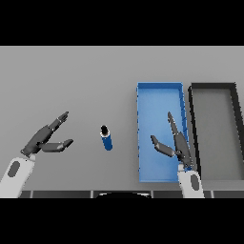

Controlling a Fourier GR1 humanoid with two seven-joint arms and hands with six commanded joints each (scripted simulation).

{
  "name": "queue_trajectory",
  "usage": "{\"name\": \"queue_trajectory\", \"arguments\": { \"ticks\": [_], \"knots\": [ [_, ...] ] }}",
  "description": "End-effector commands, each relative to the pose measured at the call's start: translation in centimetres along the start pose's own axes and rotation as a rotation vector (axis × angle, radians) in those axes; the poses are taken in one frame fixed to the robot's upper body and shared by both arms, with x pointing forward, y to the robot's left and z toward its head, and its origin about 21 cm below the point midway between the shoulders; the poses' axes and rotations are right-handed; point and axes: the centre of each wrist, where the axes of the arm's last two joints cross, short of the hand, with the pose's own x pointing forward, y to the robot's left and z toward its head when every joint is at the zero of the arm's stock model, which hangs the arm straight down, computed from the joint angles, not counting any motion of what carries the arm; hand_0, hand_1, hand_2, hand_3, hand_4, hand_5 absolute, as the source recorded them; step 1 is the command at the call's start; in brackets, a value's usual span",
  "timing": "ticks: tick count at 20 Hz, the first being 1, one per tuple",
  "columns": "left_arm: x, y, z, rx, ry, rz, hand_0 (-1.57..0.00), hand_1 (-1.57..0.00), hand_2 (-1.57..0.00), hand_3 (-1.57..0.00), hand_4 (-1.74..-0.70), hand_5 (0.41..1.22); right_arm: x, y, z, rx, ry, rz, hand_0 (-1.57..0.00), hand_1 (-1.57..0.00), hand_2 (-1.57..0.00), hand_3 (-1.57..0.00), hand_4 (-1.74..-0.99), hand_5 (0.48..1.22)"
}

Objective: Pick up the blue pipe and place it into the blue bin.

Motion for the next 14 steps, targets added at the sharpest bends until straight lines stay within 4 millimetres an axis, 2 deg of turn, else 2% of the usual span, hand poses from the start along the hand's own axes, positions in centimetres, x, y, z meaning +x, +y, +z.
{"name": "queue_trajectory", "arguments": {
  "ticks": [1, 5, 8, 10, 14],
  "knots": [
    [0.2, -0.9, -0.3, -0.039, 0.001, 0.001, 0.00, 0.00, 0.00, 0.00, -1.11, 0.534, 0.2, 0.0, -0.3, -0.002, 0.005, 0.003, 0.00, 0.00, 0.00, 0.00, -1.201, 0.609],
    [0.2, -4.9, -0.9, -0.155, -0.014, 0.009, 0.00, 0.00, 0.00, 0.00, -1.17, 0.490, 0.3, -0.1, -0.6, -0.001, 0.010, 0.007, 0.00, 0.00, 0.00, 0.00, -1.211, 0.613],
    [0.5, -6.4, -1.7, -0.170, -0.032, -0.021, 0.00, 0.00, 0.00, 0.00, -1.18, 0.469, 0.6, 0.2, -0.4, -0.004, 0.002, -0.006, 0.00, 0.00, 0.00, 0.00, -1.221, 0.618],
    [0.0, -7.9, -2.5, -0.177, -0.027, -0.017, 0.00, 0.00, 0.00, 0.00, -1.19, 0.464, 0.7, 0.4, -0.3, 0.000, 0.011, -0.009, 0.00, 0.00, 0.00, 0.00, -1.223, 0.620],
    [-0.9, -9.5, -4.3, -0.200, 0.004, 0.021, 0.00, 0.00, 0.00, 0.00, -1.21, 0.468, 0.9, 0.5, 0.3, -0.011, 0.007, -0.011, 0.00, 0.00, 0.00, 0.00, -1.229, 0.622]
  ]
}}
